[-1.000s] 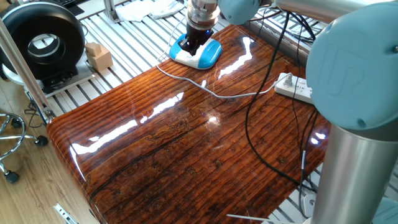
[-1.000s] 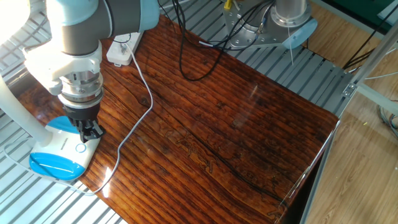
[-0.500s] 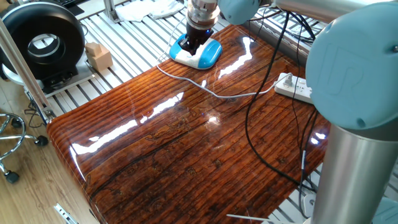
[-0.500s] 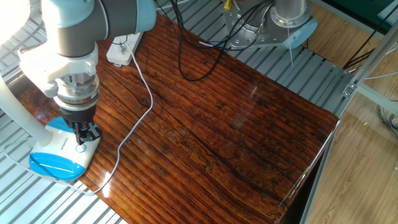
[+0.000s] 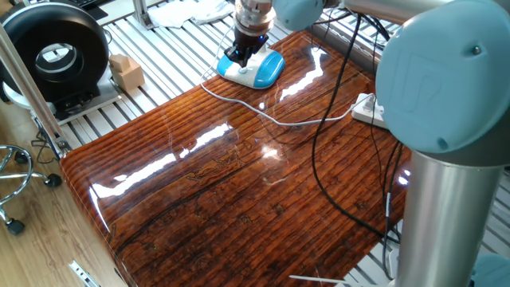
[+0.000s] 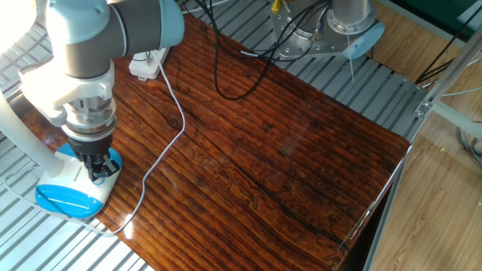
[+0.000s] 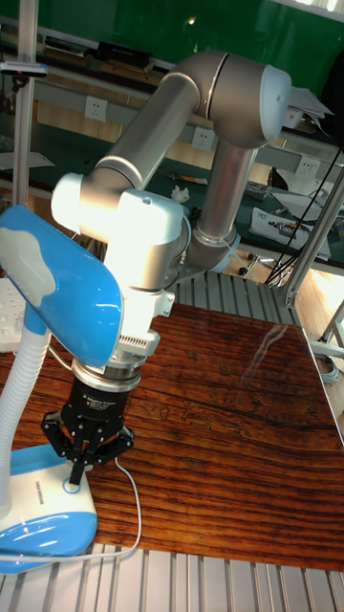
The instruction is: Turn off the desk lamp by pressing the button
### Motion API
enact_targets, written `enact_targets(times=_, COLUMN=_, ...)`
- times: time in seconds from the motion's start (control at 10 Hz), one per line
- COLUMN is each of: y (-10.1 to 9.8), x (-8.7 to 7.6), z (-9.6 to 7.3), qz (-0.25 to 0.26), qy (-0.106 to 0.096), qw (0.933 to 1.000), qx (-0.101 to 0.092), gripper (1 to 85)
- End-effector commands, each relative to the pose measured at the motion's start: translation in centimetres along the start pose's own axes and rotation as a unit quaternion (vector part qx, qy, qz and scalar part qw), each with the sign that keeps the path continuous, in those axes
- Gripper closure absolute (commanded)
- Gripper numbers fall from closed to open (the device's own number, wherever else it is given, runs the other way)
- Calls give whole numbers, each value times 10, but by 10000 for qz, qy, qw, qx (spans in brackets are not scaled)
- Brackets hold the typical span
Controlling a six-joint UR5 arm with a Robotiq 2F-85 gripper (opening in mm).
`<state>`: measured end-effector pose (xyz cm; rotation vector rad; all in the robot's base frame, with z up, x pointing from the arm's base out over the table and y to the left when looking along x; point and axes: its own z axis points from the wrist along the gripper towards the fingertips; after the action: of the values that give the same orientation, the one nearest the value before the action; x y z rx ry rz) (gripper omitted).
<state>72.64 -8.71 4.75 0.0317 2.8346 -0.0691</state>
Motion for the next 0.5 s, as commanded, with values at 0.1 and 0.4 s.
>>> enact_targets(times=0.1, y=-2, x=-3, z=7, qz=33, qy=-30, qw=10000, qx=-14, gripper=843)
enact_targets(times=0.4, y=-4, x=-2, z=11, qz=4, qy=-52, qw=10000, qx=-22, gripper=843)
